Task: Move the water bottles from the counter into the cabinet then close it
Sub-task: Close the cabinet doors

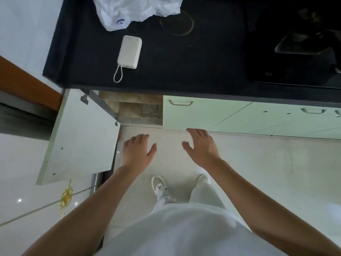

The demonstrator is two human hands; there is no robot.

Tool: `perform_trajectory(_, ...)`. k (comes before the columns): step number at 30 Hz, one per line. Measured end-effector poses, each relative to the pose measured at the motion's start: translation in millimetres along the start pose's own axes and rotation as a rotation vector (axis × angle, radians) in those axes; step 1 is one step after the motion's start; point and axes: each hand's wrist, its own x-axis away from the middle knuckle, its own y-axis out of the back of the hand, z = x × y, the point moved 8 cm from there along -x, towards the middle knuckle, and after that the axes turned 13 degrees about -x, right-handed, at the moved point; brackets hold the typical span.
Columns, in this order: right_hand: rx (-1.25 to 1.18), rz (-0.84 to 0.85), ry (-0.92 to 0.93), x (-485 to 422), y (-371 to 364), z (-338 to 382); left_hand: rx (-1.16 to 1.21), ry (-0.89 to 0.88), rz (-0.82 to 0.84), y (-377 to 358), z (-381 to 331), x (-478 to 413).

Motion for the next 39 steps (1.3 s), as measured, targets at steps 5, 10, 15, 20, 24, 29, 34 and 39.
perform_trajectory(5,0.17,0.06,0.205,46,-12,21,-0.13,-0.003,-0.069,0,10,77)
perform_trajectory(10,0.271,0.148,0.47,56,-19,59,-0.138,0.19,-0.223,35,20,137)
perform_trajectory(15,0.368,0.194,0.745,50,-26,121,-0.134,0.371,-0.311,57,35,177)
perform_trajectory(20,0.372,0.209,0.797,48,-43,182,-0.1,0.537,-0.362,63,78,211)
perform_trajectory(24,0.38,0.232,0.798,49,-71,224,-0.069,0.628,-0.365,57,133,221)
perform_trajectory(29,0.389,0.235,0.717,43,-110,269,-0.047,0.595,-0.306,48,209,207)
perform_trajectory(34,0.376,0.2,0.581,31,-141,296,-0.034,0.478,-0.135,33,268,172)
perform_trajectory(39,0.353,0.143,0.432,19,-144,303,-0.038,0.353,-0.029,20,293,145)
